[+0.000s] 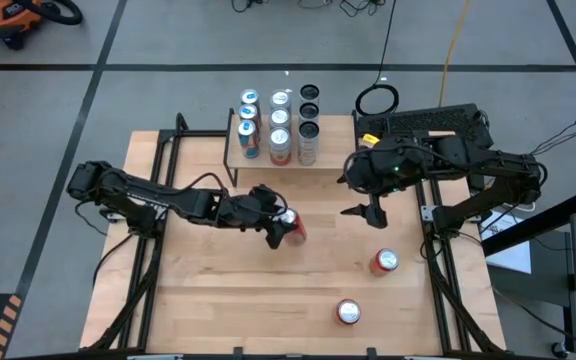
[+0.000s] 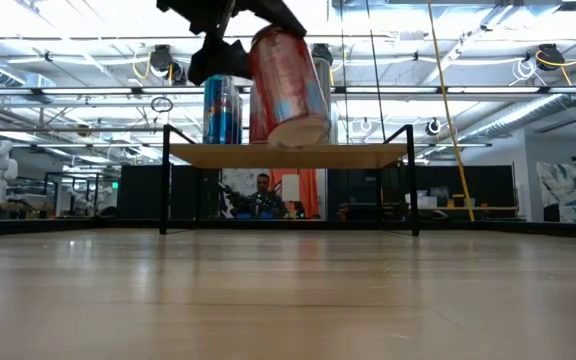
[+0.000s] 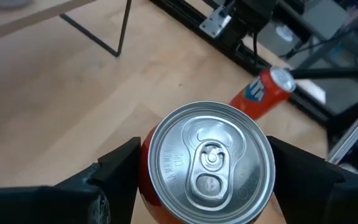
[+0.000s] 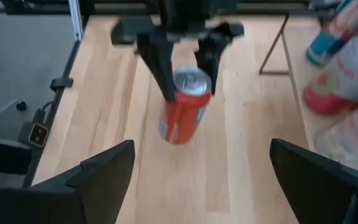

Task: Place canned beverage on shelf
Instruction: Put the top left red soda can on the shelf

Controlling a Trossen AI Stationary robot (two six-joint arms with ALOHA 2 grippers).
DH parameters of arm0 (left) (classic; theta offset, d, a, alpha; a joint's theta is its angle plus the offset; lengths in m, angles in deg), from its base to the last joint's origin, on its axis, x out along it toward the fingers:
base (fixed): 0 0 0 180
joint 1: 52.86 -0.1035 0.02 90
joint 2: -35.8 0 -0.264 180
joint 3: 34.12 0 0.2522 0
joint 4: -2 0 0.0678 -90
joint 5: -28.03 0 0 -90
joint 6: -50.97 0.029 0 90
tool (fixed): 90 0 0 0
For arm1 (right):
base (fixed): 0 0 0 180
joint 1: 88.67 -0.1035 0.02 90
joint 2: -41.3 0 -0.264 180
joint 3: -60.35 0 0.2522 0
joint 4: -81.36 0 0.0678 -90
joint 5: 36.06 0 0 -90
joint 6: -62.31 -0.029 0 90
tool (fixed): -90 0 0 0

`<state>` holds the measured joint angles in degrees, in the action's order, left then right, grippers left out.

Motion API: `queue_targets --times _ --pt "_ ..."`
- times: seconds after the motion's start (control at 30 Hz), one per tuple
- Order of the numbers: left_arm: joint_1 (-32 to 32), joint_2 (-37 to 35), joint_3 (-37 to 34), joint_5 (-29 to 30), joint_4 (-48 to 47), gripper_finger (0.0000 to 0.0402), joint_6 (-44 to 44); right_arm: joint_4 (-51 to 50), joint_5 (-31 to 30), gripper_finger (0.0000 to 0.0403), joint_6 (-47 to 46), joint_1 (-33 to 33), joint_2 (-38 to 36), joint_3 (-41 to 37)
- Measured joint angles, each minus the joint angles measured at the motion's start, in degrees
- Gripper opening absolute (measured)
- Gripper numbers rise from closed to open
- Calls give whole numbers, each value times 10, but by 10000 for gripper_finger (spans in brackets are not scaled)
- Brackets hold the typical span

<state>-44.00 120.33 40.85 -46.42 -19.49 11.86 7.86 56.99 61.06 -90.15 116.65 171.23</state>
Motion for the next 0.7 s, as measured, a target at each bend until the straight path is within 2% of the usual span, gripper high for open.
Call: queue_targets --times 0.3,0.53,0.7 --pt "15 0 7 -3 14 285 -61 -29 -1 352 -48 -9 -5 0" --pt "14 0 7 -2 58 285 -176 -8 -5 352 -89 -24 -4 0" --pt "15 0 7 6 83 285 -251 -1 -37 354 -151 -39 -4 0"
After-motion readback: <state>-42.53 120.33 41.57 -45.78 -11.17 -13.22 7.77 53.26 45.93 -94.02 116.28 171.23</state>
